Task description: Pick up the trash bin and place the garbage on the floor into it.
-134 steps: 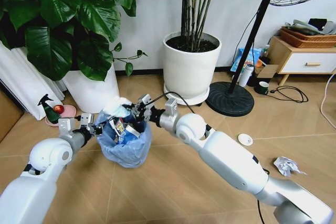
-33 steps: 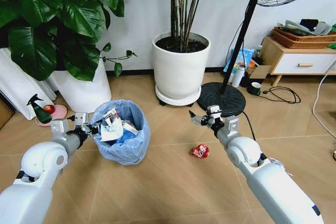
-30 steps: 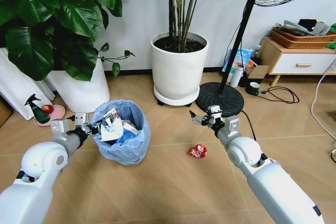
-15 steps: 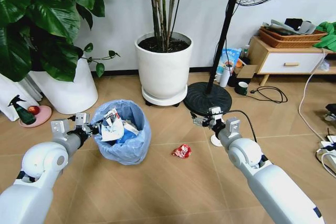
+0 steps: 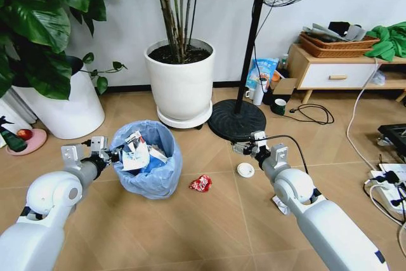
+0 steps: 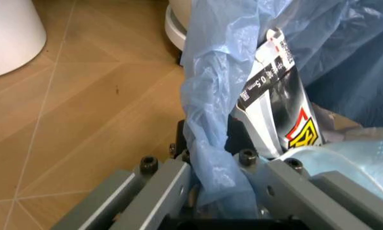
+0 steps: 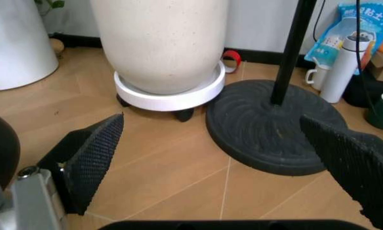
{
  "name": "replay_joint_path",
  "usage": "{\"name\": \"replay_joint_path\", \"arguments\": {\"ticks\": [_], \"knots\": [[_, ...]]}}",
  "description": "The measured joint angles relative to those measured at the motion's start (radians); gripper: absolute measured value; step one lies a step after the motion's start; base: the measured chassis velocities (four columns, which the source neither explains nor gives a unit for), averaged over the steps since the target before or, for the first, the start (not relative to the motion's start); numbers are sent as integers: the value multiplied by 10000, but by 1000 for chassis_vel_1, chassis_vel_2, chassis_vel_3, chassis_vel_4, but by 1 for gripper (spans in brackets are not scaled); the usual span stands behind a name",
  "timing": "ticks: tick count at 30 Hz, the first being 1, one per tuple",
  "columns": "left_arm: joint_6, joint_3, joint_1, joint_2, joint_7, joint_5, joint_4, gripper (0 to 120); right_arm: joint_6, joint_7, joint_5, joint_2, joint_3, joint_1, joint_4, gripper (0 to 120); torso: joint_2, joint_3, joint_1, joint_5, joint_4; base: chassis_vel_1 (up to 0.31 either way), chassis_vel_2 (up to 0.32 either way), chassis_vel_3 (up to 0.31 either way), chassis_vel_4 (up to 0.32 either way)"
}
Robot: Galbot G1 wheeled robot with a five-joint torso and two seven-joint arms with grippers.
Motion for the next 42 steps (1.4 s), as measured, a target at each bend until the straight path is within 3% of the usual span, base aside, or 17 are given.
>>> {"name": "replay_joint_path", "arguments": {"ticks": [26, 28, 31, 33, 42], "knots": [[-26, -14, 14, 21, -42, 0, -49, 0, 446, -583, -102, -205, -233, -148, -390, 100, 0, 2, 4, 1, 3, -110, 108, 101, -101], [-25, -13, 29, 16, -42, 0, -50, 0, 889, -1700, -41, -532, -385, -115, -986, 100, -1, 0, 1, 2, 2, 28, -20, -24, 19], [-25, -13, 30, 16, -42, 0, -49, 0, 951, -1898, -41, -588, -408, -91, -1091, 100, -1, -1, 1, 3, 2, 55, -41, -47, 39], [-25, -8, 30, 15, -42, 0, -44, 0, 1283, -3437, 90, -967, -705, 277, -2022, 100, 0, -1, 0, 1, 0, 0, 0, 0, 0], [-20, 230, -182, 40, 57, 0, 193, 0, 1456, -5776, -211, -1186, -1748, 850, -3526, 100, 0, 1, 1, 0, 1, 0, 0, 0, 0]]}}
